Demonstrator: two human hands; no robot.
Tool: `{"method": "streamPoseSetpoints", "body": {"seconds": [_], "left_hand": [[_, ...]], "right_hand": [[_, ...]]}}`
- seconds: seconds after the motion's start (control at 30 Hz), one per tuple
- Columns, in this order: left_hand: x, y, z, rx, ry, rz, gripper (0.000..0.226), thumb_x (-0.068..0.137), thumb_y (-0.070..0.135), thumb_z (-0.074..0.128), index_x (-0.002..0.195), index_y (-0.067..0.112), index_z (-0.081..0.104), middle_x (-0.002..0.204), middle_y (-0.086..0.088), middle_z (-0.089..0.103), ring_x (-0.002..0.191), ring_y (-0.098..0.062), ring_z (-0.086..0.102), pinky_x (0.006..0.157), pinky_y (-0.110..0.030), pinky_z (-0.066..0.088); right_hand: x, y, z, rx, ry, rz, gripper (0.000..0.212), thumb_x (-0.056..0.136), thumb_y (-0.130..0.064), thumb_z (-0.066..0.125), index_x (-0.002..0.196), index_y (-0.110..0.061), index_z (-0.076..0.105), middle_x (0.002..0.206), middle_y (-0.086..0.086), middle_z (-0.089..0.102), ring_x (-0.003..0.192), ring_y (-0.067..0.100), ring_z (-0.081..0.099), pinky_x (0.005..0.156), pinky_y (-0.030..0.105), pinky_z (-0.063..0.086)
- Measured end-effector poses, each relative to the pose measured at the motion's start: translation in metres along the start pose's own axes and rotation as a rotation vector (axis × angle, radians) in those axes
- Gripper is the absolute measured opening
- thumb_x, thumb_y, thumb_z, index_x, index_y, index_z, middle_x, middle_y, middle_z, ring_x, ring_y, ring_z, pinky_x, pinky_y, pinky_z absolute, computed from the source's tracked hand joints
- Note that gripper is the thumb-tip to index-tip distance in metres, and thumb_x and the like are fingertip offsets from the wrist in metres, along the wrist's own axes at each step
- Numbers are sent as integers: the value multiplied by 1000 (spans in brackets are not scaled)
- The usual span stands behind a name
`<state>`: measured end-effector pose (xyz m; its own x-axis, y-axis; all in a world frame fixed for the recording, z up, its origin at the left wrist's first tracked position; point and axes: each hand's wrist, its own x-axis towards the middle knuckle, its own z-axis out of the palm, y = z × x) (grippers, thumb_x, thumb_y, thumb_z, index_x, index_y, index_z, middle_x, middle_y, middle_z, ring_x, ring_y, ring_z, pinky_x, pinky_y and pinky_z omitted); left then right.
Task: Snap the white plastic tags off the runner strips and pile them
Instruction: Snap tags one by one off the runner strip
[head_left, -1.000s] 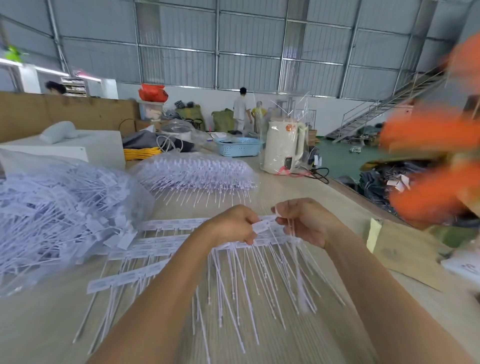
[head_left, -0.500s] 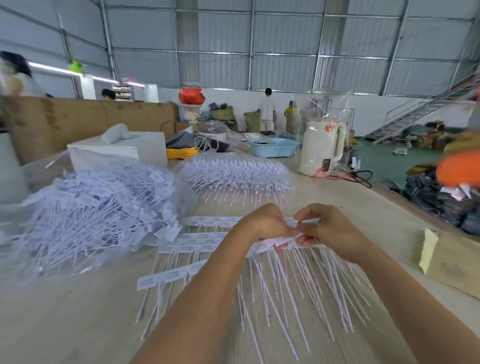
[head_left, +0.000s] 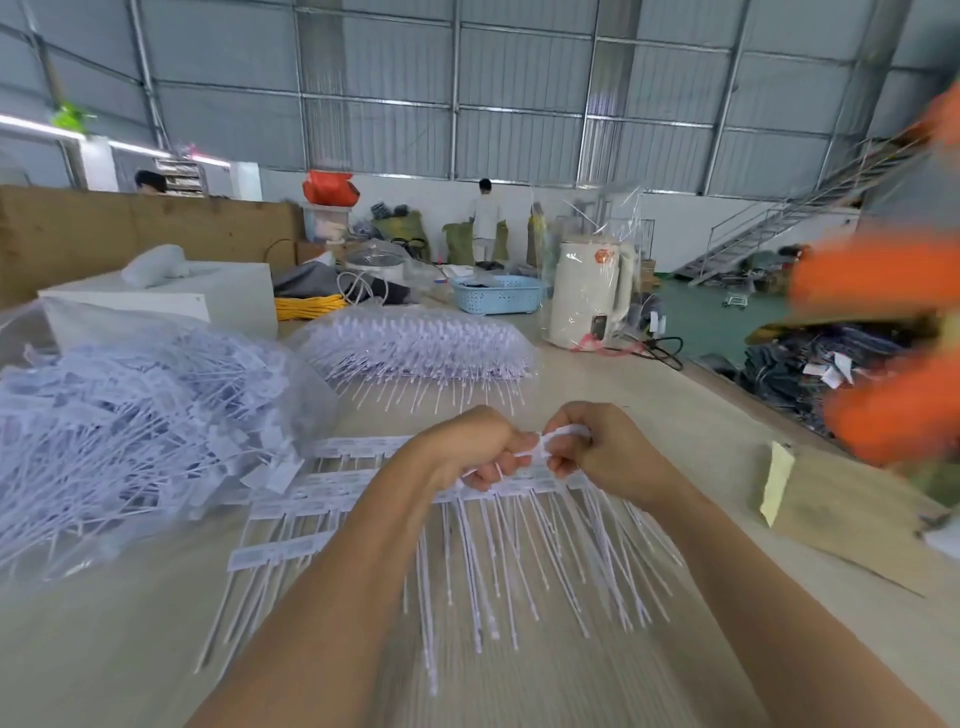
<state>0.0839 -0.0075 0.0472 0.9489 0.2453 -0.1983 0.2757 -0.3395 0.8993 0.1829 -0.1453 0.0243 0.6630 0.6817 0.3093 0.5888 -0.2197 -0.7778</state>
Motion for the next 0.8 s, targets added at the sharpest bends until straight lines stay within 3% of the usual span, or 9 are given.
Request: {"method": "streamPoseSetpoints", "body": {"seconds": [0.1, 0.23, 0.3, 0.4, 0.57, 0.67, 0.8], "left_hand": [[-6, 5, -6, -91, -83, -20, 25, 96, 18, 50, 73, 9, 55, 41, 8, 38, 35, -5, 24, 38, -15, 21], [-9, 8, -4, 59, -84, 86, 18, 93, 3, 51, 83, 7, 66, 64, -1, 59, 49, -11, 45, 50, -23, 36], [-10, 9, -1, 216, -119, 87, 24, 89, -8, 48, 91, 9, 65, 78, -3, 58, 54, -14, 46, 52, -26, 37], [-10, 9, -1, 370, -100, 98, 30, 87, -9, 46, 103, 10, 64, 90, -3, 54, 61, -14, 47, 55, -26, 40], [-7, 5, 0, 517, -30, 112, 23, 89, 0, 55, 110, 3, 61, 75, -3, 54, 62, -10, 48, 55, -21, 38], [-5, 5, 4, 392, -35, 133, 23, 84, -2, 64, 101, 11, 55, 82, -8, 57, 67, -14, 51, 53, -20, 39], [-2, 1, 3, 271, 12, 124, 41, 77, -4, 71, 108, 9, 46, 73, -7, 57, 62, -16, 53, 56, -25, 41]], "right_hand": [[2, 12, -10, -15, 130, 50, 21, 85, 9, 56, 71, -7, 59, 59, 8, 58, 48, 13, 57, 52, 25, 50], [6, 17, -36, 712, 171, 302, 14, 90, 8, 50, 80, 4, 59, 68, 14, 55, 47, 15, 54, 47, 21, 50], [6, 14, -41, 847, 123, 369, 11, 90, 9, 46, 88, 8, 57, 76, 15, 57, 50, 15, 58, 45, 18, 49], [2, 8, -32, 738, -48, 393, 11, 90, 6, 49, 87, 4, 60, 77, 15, 67, 62, 20, 68, 50, 22, 54], [0, -6, -10, 415, -186, 322, 11, 88, 0, 58, 81, -2, 66, 85, 14, 68, 72, 23, 67, 62, 35, 57], [-3, -11, -1, 307, -184, 262, 20, 86, -3, 62, 68, -8, 66, 80, 15, 67, 74, 31, 65, 81, 52, 54], [-4, -12, 6, 229, -132, 237, 19, 84, 2, 63, 67, -6, 65, 82, 21, 63, 78, 36, 64, 87, 61, 48]]}}
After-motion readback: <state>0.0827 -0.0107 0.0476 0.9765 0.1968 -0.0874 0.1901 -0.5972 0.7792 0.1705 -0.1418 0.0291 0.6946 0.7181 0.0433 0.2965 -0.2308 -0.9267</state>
